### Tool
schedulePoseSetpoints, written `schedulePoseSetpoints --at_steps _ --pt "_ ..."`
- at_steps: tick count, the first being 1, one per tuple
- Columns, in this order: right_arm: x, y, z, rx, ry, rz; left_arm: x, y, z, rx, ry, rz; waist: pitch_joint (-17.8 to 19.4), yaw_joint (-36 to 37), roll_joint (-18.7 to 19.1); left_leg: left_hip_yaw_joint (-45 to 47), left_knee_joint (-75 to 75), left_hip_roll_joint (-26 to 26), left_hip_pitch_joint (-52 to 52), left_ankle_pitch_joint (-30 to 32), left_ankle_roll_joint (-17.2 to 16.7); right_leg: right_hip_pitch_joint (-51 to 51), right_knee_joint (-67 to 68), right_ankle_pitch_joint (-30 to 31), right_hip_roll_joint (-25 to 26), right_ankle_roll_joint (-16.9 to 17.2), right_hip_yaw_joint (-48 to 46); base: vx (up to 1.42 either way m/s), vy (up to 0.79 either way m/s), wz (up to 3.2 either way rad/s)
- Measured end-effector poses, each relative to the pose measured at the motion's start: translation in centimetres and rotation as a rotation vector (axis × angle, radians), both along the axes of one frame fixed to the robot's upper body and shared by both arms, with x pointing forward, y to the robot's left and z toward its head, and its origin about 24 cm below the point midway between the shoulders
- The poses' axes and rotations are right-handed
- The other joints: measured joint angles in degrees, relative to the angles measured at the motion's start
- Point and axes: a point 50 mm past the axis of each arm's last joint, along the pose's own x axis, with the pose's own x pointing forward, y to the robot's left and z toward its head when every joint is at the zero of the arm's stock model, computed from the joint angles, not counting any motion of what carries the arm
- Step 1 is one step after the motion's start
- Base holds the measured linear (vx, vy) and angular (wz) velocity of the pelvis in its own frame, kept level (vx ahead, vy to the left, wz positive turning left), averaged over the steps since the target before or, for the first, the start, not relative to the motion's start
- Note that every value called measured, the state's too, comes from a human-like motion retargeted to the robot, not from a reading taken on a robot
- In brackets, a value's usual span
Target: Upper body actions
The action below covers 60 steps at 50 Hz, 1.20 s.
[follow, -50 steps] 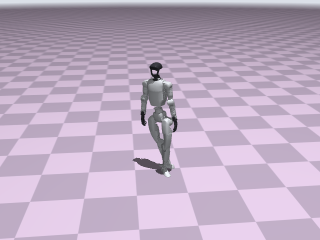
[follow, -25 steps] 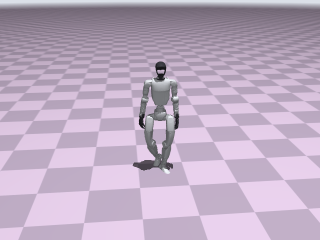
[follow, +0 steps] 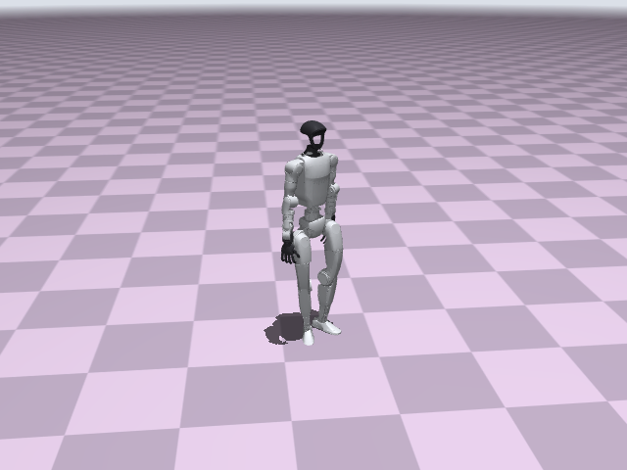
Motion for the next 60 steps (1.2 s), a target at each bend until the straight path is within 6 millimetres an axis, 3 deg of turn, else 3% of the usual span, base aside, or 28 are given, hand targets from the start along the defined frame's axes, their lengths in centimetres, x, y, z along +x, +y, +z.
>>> schedulePoseSetpoints --at_steps 5,10,17,25,33,45,53,57,60 --pt "1.4 0.5 0.0 0.043 -0.044 -0.056 -1.5 -1.0 0.0 -0.030 0.038 0.000 -0.2 2.7 0.5 -1.1 -1.5 -0.1 1.4 0.0 0.3 0.7 0.5 -0.5 0.5 -0.2 1.0 0.01 -0.01 -0.13" --pt "1.2 1.8 -0.1 0.106 -0.021 -0.037 -1.8 -1.4 0.0 -0.045 0.029 -0.011 -1.5 2.3 1.1 -1.5 -1.8 0.0 1.8 0.0 0.3 1.2 0.2 -0.8 1.0 -0.2 0.6 0.00 0.00 0.00" --pt "-1.2 2.7 -0.4 0.148 0.091 0.037 -0.1 -1.1 -0.2 -0.052 -0.014 -0.045 -3.0 2.5 1.5 -1.4 -2.3 0.0 1.8 0.2 0.5 1.3 0.1 -1.4 1.1 -0.4 0.1 0.00 0.02 -0.01" --pt "-5.1 2.1 -0.2 0.078 0.241 0.052 2.5 -0.6 -0.3 -0.044 -0.101 -0.085 -4.5 1.3 2.3 -1.7 -3.4 -0.1 2.0 1.0 0.8 1.2 0.2 -1.7 1.5 -0.4 -0.1 0.00 0.02 0.01" --pt "-6.8 1.4 0.1 0.052 0.289 -0.030 2.5 -0.3 -0.2 -0.034 -0.103 -0.079 -5.2 0.8 2.6 -0.5 -4.3 0.1 2.2 1.9 0.3 0.7 0.2 -1.4 1.9 -0.6 0.8 0.00 0.00 -0.07" --pt "-4.8 1.6 -0.2 0.080 0.201 -0.049 -0.1 -0.7 -0.1 -0.048 -0.018 -0.067 -4.8 -0.6 2.9 1.0 -4.6 1.0 2.6 2.4 -0.4 0.0 0.4 -1.0 2.7 -1.1 2.4 -0.01 -0.01 -0.06" --pt "-3.3 2.1 -0.3 0.110 0.161 0.008 -0.8 -0.8 -0.1 -0.047 -0.002 -0.053 -2.7 -0.2 1.1 3.1 1.0 0.9 3.0 -1.4 0.4 -0.7 2.3 -0.8 1.1 -0.9 8.0 0.00 -0.02 -0.17" --pt "-1.5 1.9 -0.3 0.113 0.121 0.060 -0.8 -1.1 -0.1 -0.053 -0.007 -0.034 -0.6 2.8 -0.4 5.3 7.2 1.1 2.7 -1.9 1.1 -2.0 3.5 0.9 -1.4 -0.4 12.5 -0.06 0.01 -1.23" --pt "0.2 1.5 -0.2 0.102 0.084 0.095 -1.3 -1.7 -0.1 -0.066 0.002 -0.021 0.6 6.4 -0.9 -0.5 10.9 -0.2 1.0 -0.9 2.4 -3.8 4.1 2.7 -2.7 0.3 18.1 -0.09 0.08 -2.16"
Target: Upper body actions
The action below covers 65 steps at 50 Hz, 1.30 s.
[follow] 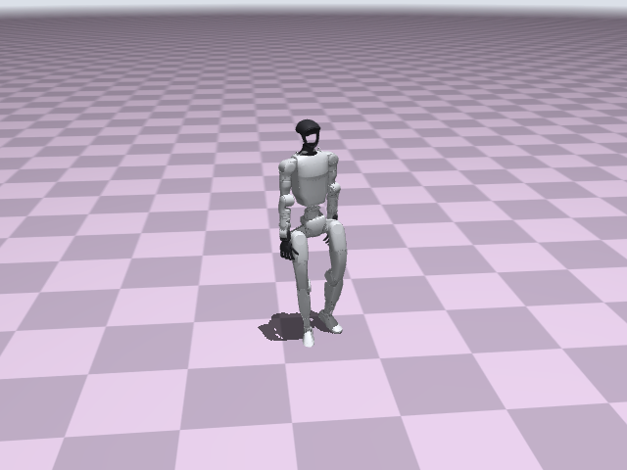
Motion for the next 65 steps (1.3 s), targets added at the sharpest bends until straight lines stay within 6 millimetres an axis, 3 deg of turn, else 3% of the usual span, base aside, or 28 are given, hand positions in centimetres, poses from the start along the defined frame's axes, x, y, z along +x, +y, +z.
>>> schedulePoseSetpoints --at_steps 5,7,10,12,13,15,17,20,23,27,30,32,35,38,45,47,50,52,53,58,62,65 --pt "2.8 0.0 0.3 0.027 -0.090 0.025 -1.7 -0.5 0.2 -0.014 0.053 0.002 1.9 4.3 1.5 -19.1 -2.3 -4.1 0.7 -0.6 -3.7 -3.0 0.5 3.7 1.8 0.9 10.7 -0.05 0.09 -2.68" --pt "4.2 0.4 0.5 0.062 -0.134 0.034 -2.3 -0.4 0.3 -0.018 0.073 -0.006 1.6 2.7 2.0 -18.2 -5.1 -3.6 1.7 -2.2 -4.9 -4.7 0.4 5.1 3.2 1.5 13.3 -0.10 -0.01 -2.31" --pt "6.0 1.2 0.8 0.116 -0.199 0.058 -3.1 0.1 0.5 -0.019 0.103 -0.015 0.8 -0.8 2.7 -8.9 -10.2 -2.3 2.2 -2.3 -2.8 -7.6 -0.4 7.7 5.7 3.0 17.3 -0.21 -0.09 -2.07" --pt "7.3 2.0 1.1 0.143 -0.252 0.068 -2.8 1.0 0.6 -0.011 0.103 -0.035 1.0 -8.5 2.7 -9.3 -12.1 -2.6 2.4 -1.6 -3.0 -9.3 -0.5 8.0 5.2 3.5 15.1 -0.46 -0.13 -0.93" --pt "7.9 2.4 1.3 0.154 -0.280 0.072 -2.5 1.6 0.6 0.001 0.094 -0.044 1.7 -10.3 2.5 -6.2 -12.7 -2.0 2.2 -1.2 -3.1 -10.3 -0.3 7.9 5.8 3.0 16.1 -0.56 -0.12 -1.76" --pt "8.8 3.0 1.5 0.165 -0.326 0.059 -1.6 3.2 0.6 0.038 0.067 -0.078 3.5 -13.0 3.5 -1.4 -14.0 -0.4 2.5 -0.8 -2.9 -12.0 0.5 5.7 7.2 -1.4 14.3 -0.58 -0.07 -2.29" --pt "8.6 2.7 1.4 0.156 -0.323 0.028 -1.0 5.0 0.8 0.072 0.056 -0.134 4.7 -14.2 4.7 2.4 -14.8 1.3 3.2 -0.8 -3.1 -12.3 1.0 1.1 5.6 -5.9 4.0 -0.59 -0.02 -2.28" --pt "6.4 1.3 0.8 0.108 -0.221 0.002 -0.9 7.2 1.2 0.140 0.081 -0.191 4.3 -12.7 5.7 11.9 -17.1 2.2 5.2 -1.5 -3.1 -11.6 1.5 -5.9 3.3 -8.9 -12.0 -0.43 -0.03 -2.87" --pt "3.0 -1.4 0.5 -0.004 -0.086 -0.031 -2.1 7.6 1.4 0.197 0.097 -0.188 1.4 -8.7 6.8 23.4 -18.5 2.4 6.9 -3.5 -4.1 -10.1 1.9 -11.5 1.9 -7.5 -29.7 -0.17 0.05 -3.39" --pt "0.1 -4.4 0.9 -0.155 0.016 -0.091 -4.1 6.3 1.5 0.146 0.120 -0.075 -2.4 -8.9 8.8 36.1 -18.3 3.4 7.6 -6.3 -6.5 -6.6 0.1 -15.0 2.2 -4.3 -53.1 -0.22 -0.05 -2.91" --pt "-0.5 -6.0 1.4 -0.231 0.018 -0.184 -5.0 5.0 1.4 0.095 0.149 0.005 -3.9 -10.9 10.0 41.4 -17.7 3.2 7.8 -8.2 -8.4 -5.0 -1.1 -14.3 3.1 -0.3 -63.4 -0.20 -0.06 -2.52" --pt "-0.6 -6.9 1.7 -0.252 0.005 -0.270 -4.9 4.3 1.3 0.071 0.156 0.016 -4.3 -12.0 10.5 43.2 -17.1 2.8 8.2 -9.1 -9.8 -4.5 -2.2 -11.8 4.1 0.4 -67.8 -0.15 -0.17 -2.27" --pt "-0.8 -7.7 1.9 -0.254 -0.013 -0.395 -3.8 3.8 1.0 0.042 0.133 -0.027 -4.3 -12.6 11.1 47.1 -16.2 2.5 9.6 -9.9 -12.1 -5.7 -1.5 -7.5 4.6 -2.2 -62.6 -0.06 -0.18 -1.93" --pt "-1.9 -7.9 1.9 -0.265 -0.017 -0.486 -1.8 3.3 0.5 0.011 0.083 -0.108 -5.2 -15.2 12.8 48.2 -15.0 3.5 10.7 -9.8 -13.6 -6.2 -1.1 -7.5 5.4 -6.1 -59.8 0.04 -0.17 -0.97" --pt "-7.3 -6.6 1.9 -0.291 0.126 -0.669 5.0 0.7 -0.2 -0.104 -0.152 -0.252 -7.3 -15.6 14.6 47.8 -12.8 3.5 14.5 -4.5 -13.7 -4.7 1.9 -10.7 5.0 -4.0 -53.7 0.15 -0.17 -0.82" --pt "-8.6 -5.7 1.8 -0.271 0.173 -0.694 5.9 -0.3 -0.2 -0.142 -0.195 -0.266 -9.1 -14.3 14.4 48.2 -11.6 3.0 15.1 -1.0 -12.6 -5.1 2.3 -11.5 4.5 -3.8 -50.5 0.28 -0.21 -1.21" --pt "-9.3 -4.1 1.6 -0.232 0.214 -0.695 6.4 -0.9 -0.2 -0.159 -0.232 -0.287 -10.6 -12.6 11.7 48.3 -7.5 1.7 16.0 5.1 -7.4 -5.4 1.7 -11.1 2.1 -3.7 -44.9 0.24 -0.19 -1.38" --pt "-8.6 -3.1 1.2 -0.192 0.210 -0.662 6.6 -0.6 -0.2 -0.136 -0.243 -0.300 -9.8 -10.9 8.2 47.2 -2.2 0.9 16.0 6.8 -2.9 -5.7 1.5 -10.2 -0.7 -4.1 -39.0 0.19 -0.24 -1.92" --pt "-7.9 -2.6 1.0 -0.170 0.198 -0.632 6.7 -0.3 -0.2 -0.122 -0.244 -0.304 -9.2 -10.0 6.4 46.4 1.3 0.8 15.6 6.6 -2.3 -5.9 1.4 -9.7 -2.0 -4.4 -35.8 0.16 -0.20 -2.19" --pt "-2.4 -1.1 0.1 -0.058 0.060 -0.338 5.9 1.3 -0.1 -0.072 -0.219 -0.276 -5.6 -8.1 2.7 32.0 17.4 2.7 3.5 0.8 -7.3 -6.3 -1.0 -6.8 -2.7 -5.8 -23.3 0.06 -0.13 -2.31" --pt "2.6 0.0 0.2 0.020 -0.094 -0.065 4.6 2.2 -0.1 -0.043 -0.165 -0.240 -4.0 -8.1 2.1 31.3 13.0 5.5 -1.6 -2.7 -5.5 -6.9 -2.2 -4.5 -2.1 -5.7 -18.3 0.06 -0.08 -1.84" --pt "5.1 0.6 0.7 0.054 -0.188 0.095 3.3 2.6 0.0 -0.033 -0.109 -0.223 -3.2 -6.7 3.1 23.1 4.1 4.9 -5.9 -4.3 -5.4 -6.5 -2.9 -3.1 0.2 -5.4 -15.6 0.14 -0.01 -1.88"
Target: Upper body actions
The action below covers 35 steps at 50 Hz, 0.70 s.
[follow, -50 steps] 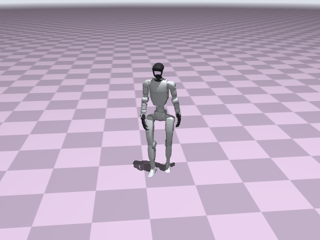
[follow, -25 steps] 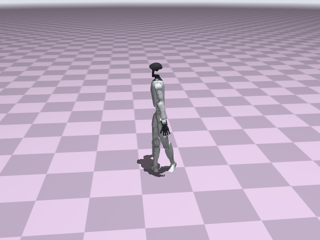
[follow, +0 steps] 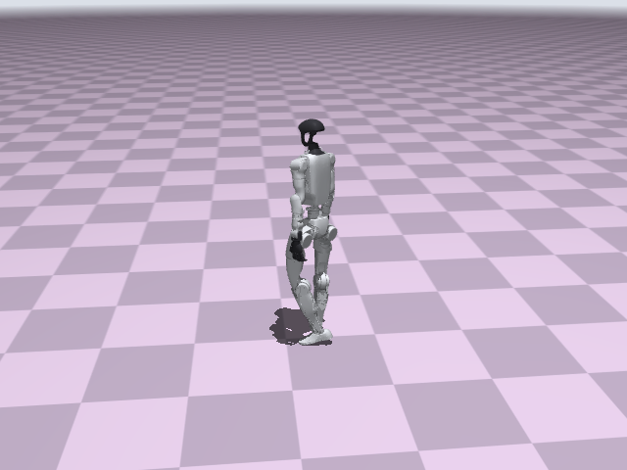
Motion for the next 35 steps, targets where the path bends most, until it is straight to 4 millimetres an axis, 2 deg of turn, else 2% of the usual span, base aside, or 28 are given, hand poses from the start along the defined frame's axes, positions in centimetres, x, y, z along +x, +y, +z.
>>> schedulePoseSetpoints --at_steps 2,5,7,8,10,12,15,18,20,23,26,30,35 --pt "0.9 0.1 0.3 0.001 -0.042 0.056 -0.6 -0.1 0.0 0.008 0.031 0.011 1.1 1.3 1.1 -13.3 -4.2 -1.5 -3.0 -0.8 -1.4 1.4 -0.6 0.6 2.0 0.2 1.7 0.21 0.01 -1.78" --pt "1.0 0.0 0.3 -0.008 -0.052 0.063 -1.5 -0.5 0.0 0.017 0.067 0.038 3.3 3.1 2.0 -32.4 -10.8 -4.7 -3.0 1.5 -2.4 4.4 -0.6 0.7 3.9 0.4 5.9 0.25 0.06 -1.68" --pt "0.2 -0.3 0.1 -0.016 -0.025 0.030 -2.0 -1.0 0.0 0.013 0.079 0.068 3.6 3.5 2.9 -31.8 -15.0 -4.4 -0.2 4.3 -3.0 5.8 -0.2 0.3 5.5 0.4 9.7 0.30 0.20 -1.37" --pt "-0.5 -0.5 0.0 -0.022 0.001 0.009 -2.5 -1.4 0.0 0.005 0.089 0.085 3.2 2.5 3.1 -30.6 -14.9 -4.6 1.4 1.9 -2.0 6.4 0.1 0.2 5.4 0.7 11.1 0.39 0.31 -0.64" --pt "-1.9 -1.1 -0.3 -0.040 0.071 -0.021 -3.3 -2.4 0.0 -0.033 0.108 0.123 1.0 -1.6 4.6 -29.9 -15.3 -2.6 1.7 1.9 -2.3 7.0 0.1 -0.4 5.9 1.3 10.2 0.39 0.28 -0.16" --pt "-3.3 -1.2 -0.5 -0.066 0.136 -0.091 -3.2 -3.0 -0.1 -0.056 0.113 0.142 -0.4 -3.4 4.5 -29.6 -15.6 -4.3 1.6 1.6 -1.3 6.8 0.2 -0.9 5.9 1.5 10.4 0.20 0.11 -0.41" --pt "-5.4 -1.6 -0.5 -0.110 0.197 -0.304 -2.0 -2.5 -0.1 -0.041 0.081 0.117 0.9 -3.4 4.3 -27.5 -18.0 -5.0 5.4 1.7 0.1 8.1 1.0 -1.5 6.4 1.7 13.1 0.15 0.05 -0.65" --pt "-8.7 -2.4 -0.3 -0.105 0.314 -0.470 -1.3 -1.8 -0.1 -0.029 0.063 0.033 -0.7 -2.5 3.7 -26.2 -19.4 -6.0 7.3 1.4 1.0 8.8 1.2 -1.9 6.3 2.0 13.2 0.31 0.09 -0.44" --pt "-10.9 -2.4 0.0 -0.106 0.404 -0.515 -0.8 -1.5 -0.2 -0.014 0.050 -0.002 -2.5 -2.6 3.4 -26.2 -19.3 -6.2 7.0 1.0 1.1 8.6 1.1 -1.9 5.9 2.6 12.6 0.23 0.07 -0.04" --pt "-12.5 -2.6 0.2 -0.157 0.438 -0.516 0.1 -1.4 -0.2 -0.006 0.011 0.006 -2.8 -2.6 3.0 -26.2 -19.0 -6.6 7.6 0.6 1.7 9.3 0.9 -2.0 5.7 3.1 12.4 0.14 0.08 -0.04" --pt "-13.2 -2.7 0.3 -0.194 0.442 -0.453 0.7 -1.6 -0.2 -0.027 -0.007 0.034 -2.8 -2.0 2.9 -25.0 -19.6 -6.9 8.5 0.4 2.0 9.3 1.4 -2.2 5.7 3.2 13.4 0.09 0.06 -0.35" --pt "-13.2 -2.3 0.2 -0.185 0.458 -0.320 0.0 -1.8 -0.2 -0.030 0.011 0.071 -3.6 -2.7 3.3 -24.3 -20.2 -7.1 9.0 0.4 2.6 8.8 1.9 -2.4 5.7 3.4 14.0 0.08 0.06 -0.20" --pt "-11.2 -1.1 -0.4 -0.129 0.391 -0.243 -1.5 -1.7 -0.1 -0.038 0.078 0.061 -3.3 -3.3 3.3 -23.3 -20.1 -7.3 9.0 0.3 3.0 8.4 2.4 -2.2 5.5 3.8 14.5 0.00 0.03 -0.11"
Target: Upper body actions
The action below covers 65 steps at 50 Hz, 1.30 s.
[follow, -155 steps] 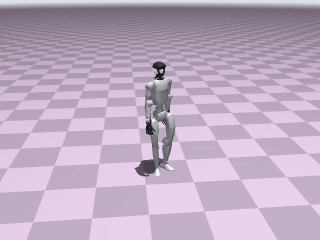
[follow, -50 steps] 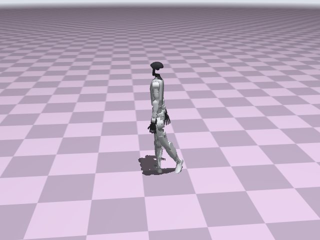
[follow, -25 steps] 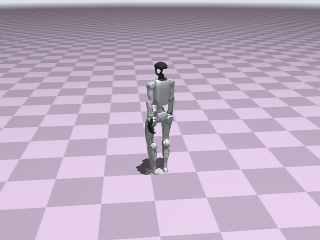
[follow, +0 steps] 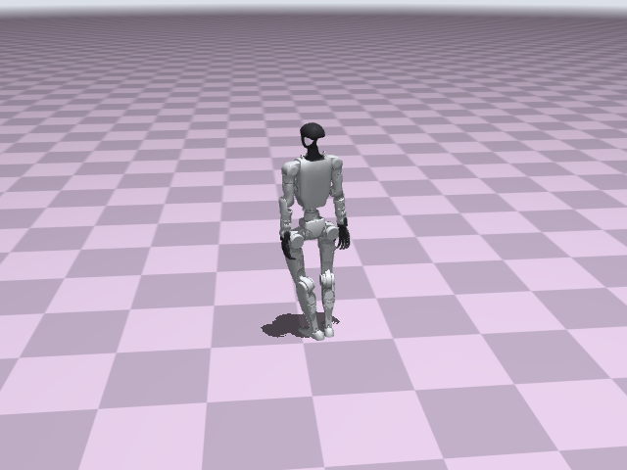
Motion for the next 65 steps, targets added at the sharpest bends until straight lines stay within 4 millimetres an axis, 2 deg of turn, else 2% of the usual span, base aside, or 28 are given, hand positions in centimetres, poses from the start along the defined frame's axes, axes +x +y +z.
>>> schedulePoseSetpoints --at_steps 9,13,18,23,27,32,37,40,43,48,51,57,60,65 --pt "5.4 1.7 -0.5 0.119 -0.190 0.101 -3.1 -0.3 0.4 0.000 0.124 0.009 1.5 -0.5 -0.6 2.3 -0.5 -0.9 -0.1 0.7 1.1 -2.0 1.9 0.3 -0.9 0.1 1.5 -0.03 0.02 -0.22" --pt "7.8 1.9 -0.3 0.130 -0.286 0.181 -3.3 -0.5 0.4 0.007 0.138 0.024 3.0 -0.8 -0.9 4.3 -0.9 -0.8 0.1 0.9 1.5 -2.9 2.6 0.8 -0.7 -0.4 3.4 -0.09 0.00 -0.43" --pt "9.1 1.8 -0.1 0.112 -0.354 0.230 -2.8 0.1 0.4 0.035 0.123 0.000 5.3 -2.0 -1.3 7.1 -1.5 0.0 0.4 1.4 1.8 -3.8 3.2 0.4 0.4 -1.8 5.3 -0.12 -0.05 -0.49" --pt "8.3 1.5 -0.2 0.100 -0.339 0.205 -1.7 1.1 0.3 0.062 0.094 -0.016 7.6 -2.3 -2.1 11.7 -2.1 1.7 1.1 1.5 1.6 -4.3 2.8 -1.2 0.8 -2.9 3.5 -0.14 -0.10 -0.83" --pt "7.1 0.9 -0.3 0.076 -0.294 0.189 -0.8 1.7 0.3 0.081 0.062 0.007 8.8 -1.7 -2.8 17.8 -2.8 3.5 1.7 1.3 0.8 -4.4 2.2 -3.6 0.0 -3.3 -3.1 -0.14 -0.15 -1.40" --pt "5.4 -0.1 -0.3 0.023 -0.231 0.160 -0.8 2.3 0.4 0.103 0.053 0.039 8.7 -1.5 -3.4 26.9 -3.4 5.9 2.5 0.4 -0.6 -3.5 0.7 -6.6 -2.2 -1.5 -17.0 -0.20 -0.21 -1.66" --pt "4.0 -0.9 -0.2 -0.018 -0.185 0.082 -0.7 3.1 0.5 0.167 0.044 0.045 7.7 -1.4 -3.7 36.6 -3.6 7.7 3.2 -0.7 -2.5 -1.6 -0.4 -8.0 -4.2 0.0 -34.9 -0.24 -0.23 -1.71" --pt "3.1 -1.3 -0.1 -0.040 -0.167 0.023 -0.3 3.2 0.4 0.177 0.032 0.042 7.0 -1.4 -3.8 40.9 -3.6 8.1 3.7 -1.4 -3.6 -0.5 -0.9 -7.8 -4.9 0.9 -44.1 -0.20 -0.20 -1.49" --pt "2.5 -1.5 0.0 -0.056 -0.145 -0.029 0.7 3.0 0.4 0.166 0.006 0.041 6.6 -1.2 -3.9 43.1 -3.6 7.9 4.2 -2.0 -4.5 -0.1 -1.7 -5.1 -5.2 0.8 -48.8 -0.16 -0.18 -1.29" --pt "0.7 -1.3 0.1 -0.080 -0.080 -0.071 2.2 2.2 0.2 0.140 -0.047 0.042 5.7 -2.1 -3.6 45.8 -3.0 8.0 5.5 -2.4 -5.9 0.4 -4.2 2.0 -4.7 -0.8 -49.8 -0.10 -0.21 -0.77" --pt "-0.5 -0.9 0.2 -0.086 -0.039 -0.087 3.3 1.6 0.1 0.119 -0.080 0.026 5.8 -3.5 -2.9 46.2 -2.2 8.6 6.9 -2.3 -6.5 1.1 -4.6 4.5 -4.3 -1.4 -46.7 -0.03 -0.14 -0.06" --pt "-2.5 0.3 0.2 -0.075 0.019 -0.092 4.6 -0.2 -0.1 0.062 -0.136 -0.017 4.2 -5.3 -1.0 47.1 -0.4 10.7 9.3 -1.3 -8.3 3.3 -4.1 2.3 -3.6 -0.2 -45.6 0.01 -0.21 0.11" --pt "-2.2 0.4 0.2 -0.086 0.010 -0.070 4.4 -0.8 -0.1 0.045 -0.154 -0.035 2.5 -4.9 -0.1 48.2 -0.3 11.2 10.5 -0.5 -9.3 3.4 -4.5 1.0 -2.4 0.2 -44.3 0.05 -0.15 -0.40" --pt "0.9 -0.1 -0.2 -0.097 -0.085 0.004 2.5 -0.5 -0.1 0.059 -0.113 -0.045 0.7 -3.8 0.3 50.8 1.0 11.5 13.0 2.8 -9.2 2.6 -5.3 -0.2 -0.9 -0.3 -38.7 0.01 -0.21 -0.93"
